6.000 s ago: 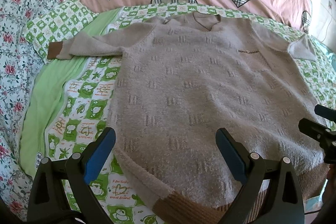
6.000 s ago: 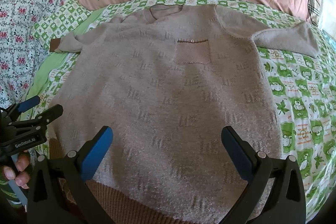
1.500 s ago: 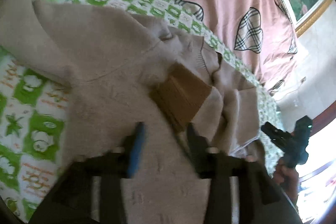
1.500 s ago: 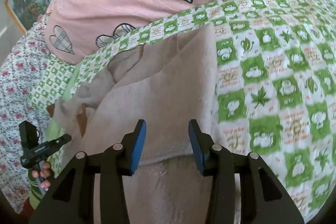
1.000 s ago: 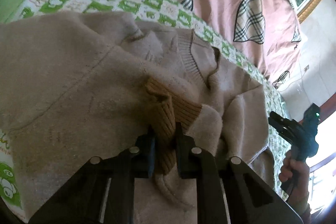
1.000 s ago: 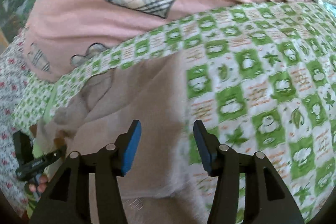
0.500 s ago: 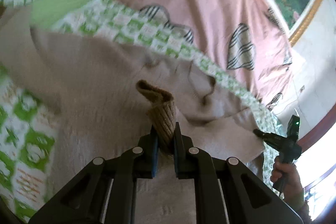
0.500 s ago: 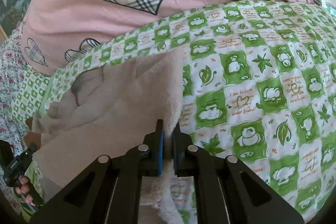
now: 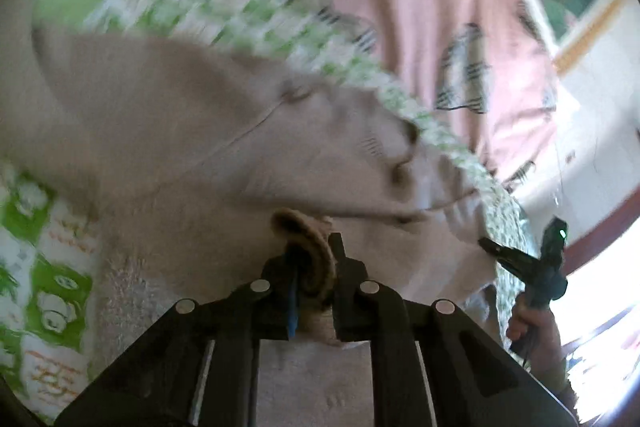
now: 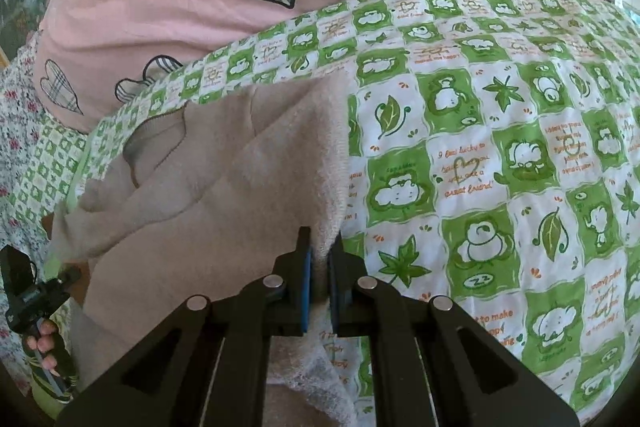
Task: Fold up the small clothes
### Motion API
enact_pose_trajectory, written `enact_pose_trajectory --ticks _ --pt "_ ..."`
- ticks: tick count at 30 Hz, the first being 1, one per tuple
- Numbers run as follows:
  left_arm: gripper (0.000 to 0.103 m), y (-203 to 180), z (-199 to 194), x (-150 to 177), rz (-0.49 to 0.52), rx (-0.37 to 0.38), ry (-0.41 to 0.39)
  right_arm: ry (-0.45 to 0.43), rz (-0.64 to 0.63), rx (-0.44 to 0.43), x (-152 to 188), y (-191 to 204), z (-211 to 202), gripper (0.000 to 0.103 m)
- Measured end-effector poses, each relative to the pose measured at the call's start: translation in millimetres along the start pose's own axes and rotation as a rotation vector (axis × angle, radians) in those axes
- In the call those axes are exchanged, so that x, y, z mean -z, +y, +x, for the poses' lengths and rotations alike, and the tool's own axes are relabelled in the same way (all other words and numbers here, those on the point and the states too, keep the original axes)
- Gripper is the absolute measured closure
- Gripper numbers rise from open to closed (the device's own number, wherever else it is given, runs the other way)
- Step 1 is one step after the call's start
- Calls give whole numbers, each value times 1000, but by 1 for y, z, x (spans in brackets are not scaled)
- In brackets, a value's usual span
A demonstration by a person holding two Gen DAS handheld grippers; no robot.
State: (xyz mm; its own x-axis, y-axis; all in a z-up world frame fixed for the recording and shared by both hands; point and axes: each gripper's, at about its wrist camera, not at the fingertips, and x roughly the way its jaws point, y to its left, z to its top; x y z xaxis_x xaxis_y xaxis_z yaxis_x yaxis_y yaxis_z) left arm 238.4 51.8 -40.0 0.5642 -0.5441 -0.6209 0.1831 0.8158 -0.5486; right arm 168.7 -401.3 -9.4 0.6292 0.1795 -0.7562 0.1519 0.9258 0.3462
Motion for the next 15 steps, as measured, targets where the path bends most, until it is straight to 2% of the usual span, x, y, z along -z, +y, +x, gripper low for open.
enact_pose_trajectory --ticks 3,7,9,11,13,14,15 --pt "93 -9 -20 3 66 -14 -61 0 -3 4 1 -1 1 95" --pt "93 17 0 6 44 -135 10 3 3 14 2 0 6 95" --pt "89 28 9 8 17 -156 63 0 7 14 3 1 5 95" --pt "76 28 6 6 22 -154 84 -5 -18 40 3 4 0 94" --pt "64 22 -3 0 70 -172 73 -13 -42 51 0 5 -8 85" --pt "61 16 -10 -6 113 -185 48 -19 -56 51 -2 7 -13 81" --pt "59 11 -14 -12 148 -196 33 -29 -72 42 -5 10 -19 65"
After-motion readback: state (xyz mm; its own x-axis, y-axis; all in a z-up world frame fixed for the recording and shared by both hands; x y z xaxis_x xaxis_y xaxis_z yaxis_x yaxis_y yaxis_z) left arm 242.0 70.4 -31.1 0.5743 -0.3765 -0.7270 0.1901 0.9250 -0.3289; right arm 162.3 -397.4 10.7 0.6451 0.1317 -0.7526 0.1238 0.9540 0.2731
